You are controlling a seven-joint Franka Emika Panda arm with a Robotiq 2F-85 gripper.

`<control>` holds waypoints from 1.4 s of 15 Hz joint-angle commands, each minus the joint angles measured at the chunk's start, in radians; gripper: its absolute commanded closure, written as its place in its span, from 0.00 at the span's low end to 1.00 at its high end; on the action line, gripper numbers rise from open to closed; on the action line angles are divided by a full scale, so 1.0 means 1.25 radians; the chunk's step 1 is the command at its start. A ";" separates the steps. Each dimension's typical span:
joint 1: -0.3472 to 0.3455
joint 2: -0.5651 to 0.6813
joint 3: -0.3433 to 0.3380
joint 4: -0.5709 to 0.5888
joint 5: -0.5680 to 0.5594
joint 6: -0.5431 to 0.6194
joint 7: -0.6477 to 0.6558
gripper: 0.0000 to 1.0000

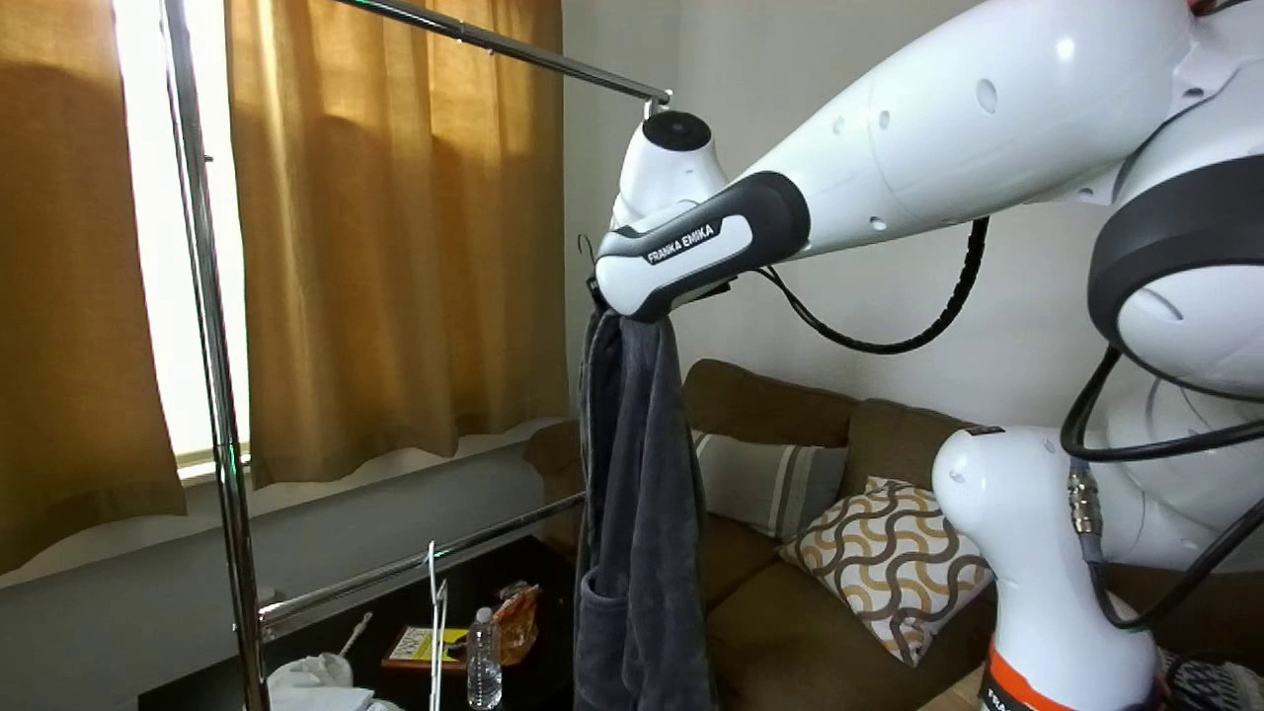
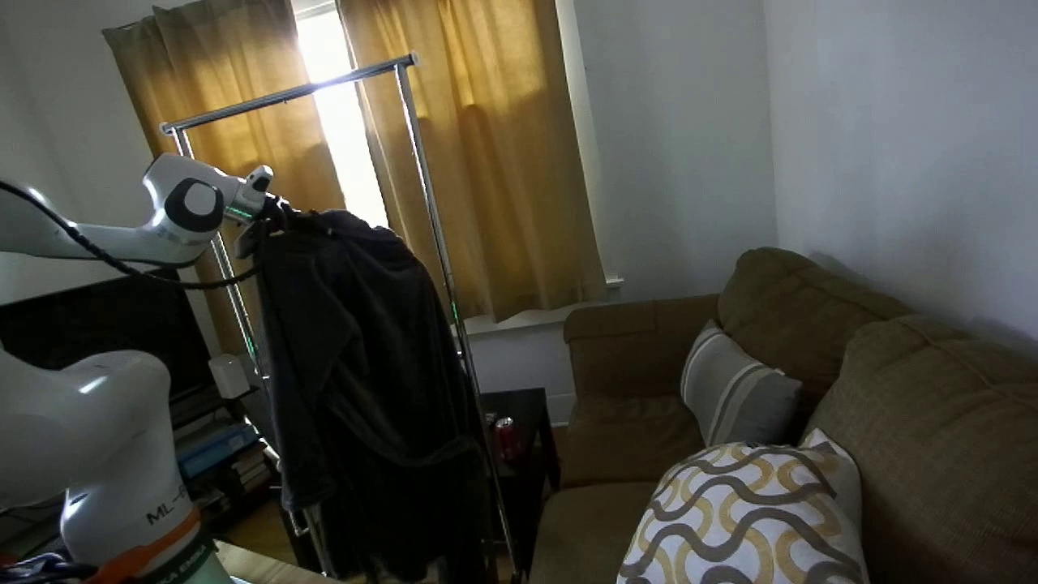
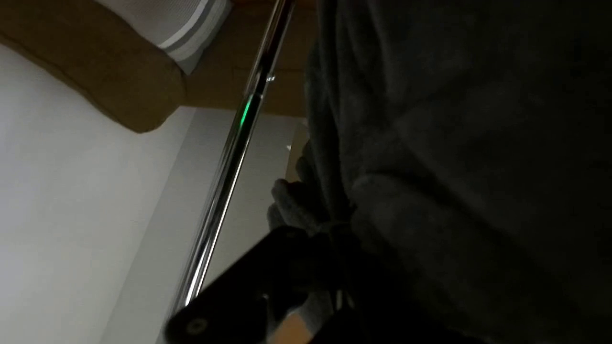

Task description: Hang the robe on the top rod

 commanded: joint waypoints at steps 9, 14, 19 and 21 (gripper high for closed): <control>-0.046 0.050 -0.066 0.134 -0.013 0.142 -0.035 0.97; -0.086 0.099 -0.040 0.147 0.026 0.183 0.079 0.97; -0.092 0.105 -0.045 0.157 0.040 0.254 0.095 0.97; -0.095 0.095 -0.048 0.169 0.045 0.277 0.094 0.97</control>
